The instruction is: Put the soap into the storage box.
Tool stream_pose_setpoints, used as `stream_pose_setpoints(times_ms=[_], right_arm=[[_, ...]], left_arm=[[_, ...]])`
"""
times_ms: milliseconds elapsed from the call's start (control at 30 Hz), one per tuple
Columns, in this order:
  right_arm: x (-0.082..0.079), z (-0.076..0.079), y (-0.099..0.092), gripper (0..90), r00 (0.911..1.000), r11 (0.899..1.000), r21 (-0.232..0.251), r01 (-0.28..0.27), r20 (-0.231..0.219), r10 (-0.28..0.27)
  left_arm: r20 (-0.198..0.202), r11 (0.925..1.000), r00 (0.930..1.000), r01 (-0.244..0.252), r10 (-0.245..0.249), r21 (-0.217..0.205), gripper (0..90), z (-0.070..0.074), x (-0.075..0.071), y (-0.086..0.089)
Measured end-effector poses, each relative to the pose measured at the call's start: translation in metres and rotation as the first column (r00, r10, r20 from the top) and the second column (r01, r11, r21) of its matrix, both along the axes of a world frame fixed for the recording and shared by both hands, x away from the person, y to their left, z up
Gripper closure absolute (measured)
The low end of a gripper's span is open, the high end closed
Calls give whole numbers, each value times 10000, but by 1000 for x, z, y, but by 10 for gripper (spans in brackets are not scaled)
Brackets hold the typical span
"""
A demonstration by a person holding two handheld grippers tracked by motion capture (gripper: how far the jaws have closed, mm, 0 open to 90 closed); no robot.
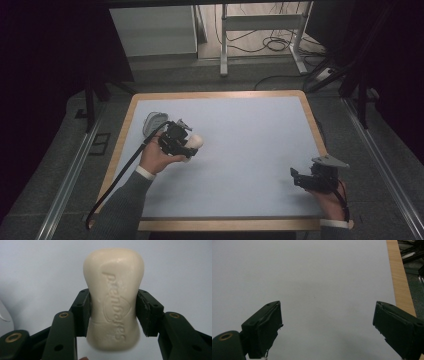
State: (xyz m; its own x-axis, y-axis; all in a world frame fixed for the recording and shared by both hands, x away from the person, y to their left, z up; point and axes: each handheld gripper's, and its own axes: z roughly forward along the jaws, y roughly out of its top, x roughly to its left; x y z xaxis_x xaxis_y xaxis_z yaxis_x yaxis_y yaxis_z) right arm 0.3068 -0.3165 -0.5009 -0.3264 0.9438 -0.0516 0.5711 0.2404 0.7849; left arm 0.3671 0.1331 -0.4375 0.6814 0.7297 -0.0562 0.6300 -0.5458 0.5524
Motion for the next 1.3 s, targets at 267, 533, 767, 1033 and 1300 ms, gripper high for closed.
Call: stream_pose_setpoints(times_ms=[267,533,767,1033,1300], right_arm=[[0,-1,0,86,10000,10000,-21,2,-21,-2],[0,0,-1,86,10000,10000,-7,5,8,-5],[0,0,0,86,10000,10000,-19,9,30,-9],[0,0,-1,86,10000,10000,-15,15,15,-15],[0,0,-1,86,10000,10000,-15,34,19,-34]], left_arm=[[-112,10000,9999,-16,17,71,498,-4,5,-1],[-12,9999,9999,-169,169,18,498,0,9,7],[26,9995,9995,-328,328,-40,498,3,14,15],[31,9986,9986,-530,530,47,498,7,22,29],[81,9944,9943,-1059,1059,37,498,13,29,49]])
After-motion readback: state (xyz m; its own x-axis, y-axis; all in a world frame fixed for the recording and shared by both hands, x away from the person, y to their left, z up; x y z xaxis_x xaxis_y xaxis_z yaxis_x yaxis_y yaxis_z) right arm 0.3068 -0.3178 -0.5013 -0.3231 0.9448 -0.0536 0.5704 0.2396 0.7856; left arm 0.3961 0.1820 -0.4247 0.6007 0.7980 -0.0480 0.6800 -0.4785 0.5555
